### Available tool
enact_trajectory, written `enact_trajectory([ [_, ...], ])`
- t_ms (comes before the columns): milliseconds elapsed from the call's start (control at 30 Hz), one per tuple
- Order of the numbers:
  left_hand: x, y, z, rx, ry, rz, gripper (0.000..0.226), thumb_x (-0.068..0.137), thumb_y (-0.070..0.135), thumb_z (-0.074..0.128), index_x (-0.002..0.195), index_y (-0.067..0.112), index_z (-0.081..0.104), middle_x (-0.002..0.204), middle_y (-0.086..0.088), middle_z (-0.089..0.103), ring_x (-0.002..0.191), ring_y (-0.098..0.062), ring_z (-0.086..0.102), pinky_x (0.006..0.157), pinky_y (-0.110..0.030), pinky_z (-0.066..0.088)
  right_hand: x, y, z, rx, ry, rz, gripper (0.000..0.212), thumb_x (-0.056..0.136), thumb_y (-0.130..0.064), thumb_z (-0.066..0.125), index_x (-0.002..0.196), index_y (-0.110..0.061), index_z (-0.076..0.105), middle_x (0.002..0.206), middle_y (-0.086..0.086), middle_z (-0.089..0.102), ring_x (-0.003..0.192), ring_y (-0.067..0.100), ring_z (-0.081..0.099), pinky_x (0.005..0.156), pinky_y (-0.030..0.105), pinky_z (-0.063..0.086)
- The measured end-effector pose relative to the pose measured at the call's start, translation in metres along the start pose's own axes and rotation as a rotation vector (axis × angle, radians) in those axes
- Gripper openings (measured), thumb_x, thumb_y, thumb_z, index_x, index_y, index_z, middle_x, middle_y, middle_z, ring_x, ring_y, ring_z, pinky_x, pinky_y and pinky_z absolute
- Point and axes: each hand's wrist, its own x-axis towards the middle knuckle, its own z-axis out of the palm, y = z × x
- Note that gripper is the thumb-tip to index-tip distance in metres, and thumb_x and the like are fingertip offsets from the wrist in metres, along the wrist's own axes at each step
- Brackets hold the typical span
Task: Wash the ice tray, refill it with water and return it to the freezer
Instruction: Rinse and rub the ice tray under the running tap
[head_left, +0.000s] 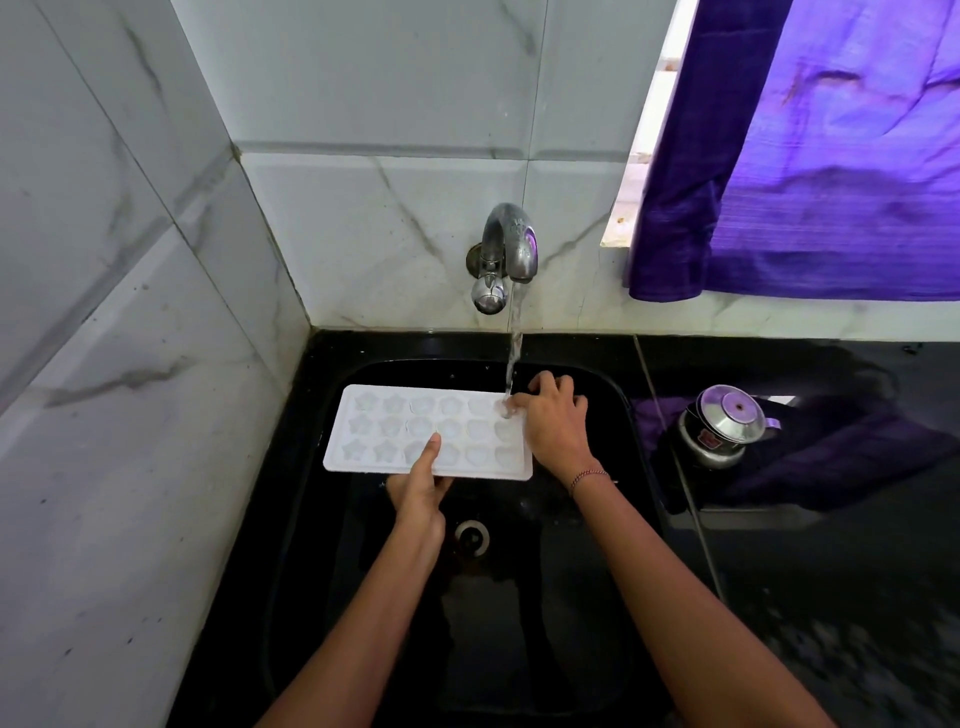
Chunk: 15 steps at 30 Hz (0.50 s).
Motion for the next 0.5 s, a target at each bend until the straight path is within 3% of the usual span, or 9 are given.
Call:
enact_trajectory([
  [233,0.004,0.006,0.003,-0.026,0.013,0.003,0.033,0.078,0.008,0.073,0.106,0.015,0.058,0.1,0.0,0.066,0.101,-0.021,0.063,0.078,-0.037,0.054,0.001,-0.005,0.001,-0.124,0.06,-0.053,0.042,0.092,-0.013,0.05,0.128,-0.034,0.054,0.151,0.009,0.023,0.137,0.034,0.018,0.11,0.053,0.019],
  [500,0.008,0.012,0.013,-0.046,0.024,-0.005,0.047,0.077,0.007,0.074,0.12,0.009,0.056,0.112,-0.007,0.065,0.096,-0.02,0.064,0.067,-0.031,0.055,0.007,-0.003,-0.002,-0.107,0.047,-0.076,0.047,0.092,-0.012,0.049,0.132,-0.036,0.05,0.152,0.007,0.021,0.14,0.032,0.015,0.112,0.053,0.015],
])
